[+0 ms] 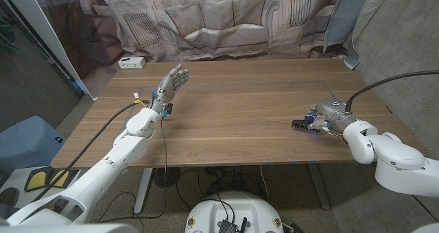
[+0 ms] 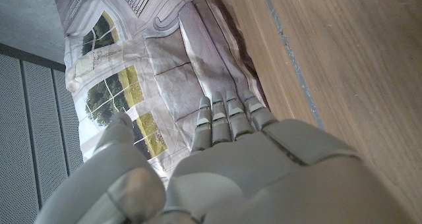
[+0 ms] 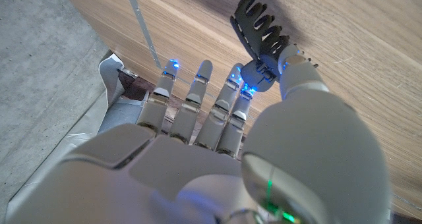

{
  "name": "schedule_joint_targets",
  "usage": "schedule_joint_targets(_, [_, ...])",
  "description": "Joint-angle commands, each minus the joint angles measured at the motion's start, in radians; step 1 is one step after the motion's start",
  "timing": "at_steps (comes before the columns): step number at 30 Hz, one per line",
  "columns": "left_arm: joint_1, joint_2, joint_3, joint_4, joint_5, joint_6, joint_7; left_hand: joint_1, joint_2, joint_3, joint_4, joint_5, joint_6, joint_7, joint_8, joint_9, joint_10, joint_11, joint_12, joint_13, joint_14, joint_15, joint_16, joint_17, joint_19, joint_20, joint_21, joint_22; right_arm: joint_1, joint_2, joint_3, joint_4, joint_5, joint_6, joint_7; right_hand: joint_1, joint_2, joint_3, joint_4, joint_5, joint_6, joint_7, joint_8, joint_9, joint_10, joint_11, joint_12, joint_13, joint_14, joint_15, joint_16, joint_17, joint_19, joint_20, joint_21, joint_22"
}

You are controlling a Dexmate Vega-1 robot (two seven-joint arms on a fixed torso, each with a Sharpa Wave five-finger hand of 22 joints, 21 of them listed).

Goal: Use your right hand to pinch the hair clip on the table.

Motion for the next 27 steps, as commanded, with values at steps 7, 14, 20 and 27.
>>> schedule_joint_targets(7, [-0.002,-0.002,0.003,-0.002,0.002,0.003,0.003,0.0,0.006,0.001,-0.004,-0.001,0.007,0.006,-0.002,0.002,0.008,0.001,-0.004,0.005,-0.003,0.0,-0.001,0.004,-0.006,-0.002,-0.001,0.002,0.007,-0.01,0.01,0.009,0.008,0.027,-0.005,0.029,0.041,0.002,0.0,0.001,0.187,-0.058,0.021,0.003,0.077,-0.017,0.017,0.002,0.037,-0.062,0.001,0.005,0.022,0.002,-0.005,0.001])
schedule_joint_targets(14, [-0.005,0.0,0.005,-0.006,0.007,0.01,0.007,0.0,0.006,0.002,-0.005,-0.001,0.007,0.005,-0.002,0.002,0.008,0.004,-0.004,0.005,-0.003,0.0,-0.001,0.004,-0.007,-0.001,0.0,0.002,0.009,-0.005,0.013,0.021,0.011,0.049,-0.012,0.036,0.05,0.001,0.0,-0.001,0.204,-0.059,0.024,0.003,0.094,-0.018,0.017,0.002,0.044,-0.059,-0.004,0.007,0.027,0.002,-0.006,0.001])
schedule_joint_targets(20, [-0.003,-0.003,0.003,-0.004,0.004,0.011,0.013,0.0,0.007,0.002,-0.005,-0.001,0.006,0.005,-0.003,0.002,0.007,0.006,-0.005,0.005,-0.003,0.0,0.0,0.004,-0.008,0.0,0.0,0.002,0.004,0.001,0.02,0.027,0.012,0.05,-0.028,0.037,0.053,-0.001,0.002,-0.002,0.214,-0.059,0.025,0.002,0.104,-0.017,0.015,0.002,0.051,-0.057,-0.01,0.006,0.03,0.003,-0.007,0.001])
schedule_joint_targets(27, [-0.005,-0.004,0.0,-0.002,0.007,0.005,0.017,-0.001,0.007,0.002,-0.005,-0.001,0.007,0.005,-0.003,0.002,0.008,0.002,-0.005,0.005,-0.003,0.0,0.0,0.004,-0.009,0.001,0.0,0.002,-0.008,0.004,0.033,0.026,0.016,0.049,-0.052,0.046,0.064,-0.007,0.002,-0.002,0.25,-0.056,0.031,-0.001,0.164,-0.015,0.024,-0.001,0.122,-0.123,0.004,0.01,0.066,-0.004,0.0,0.0])
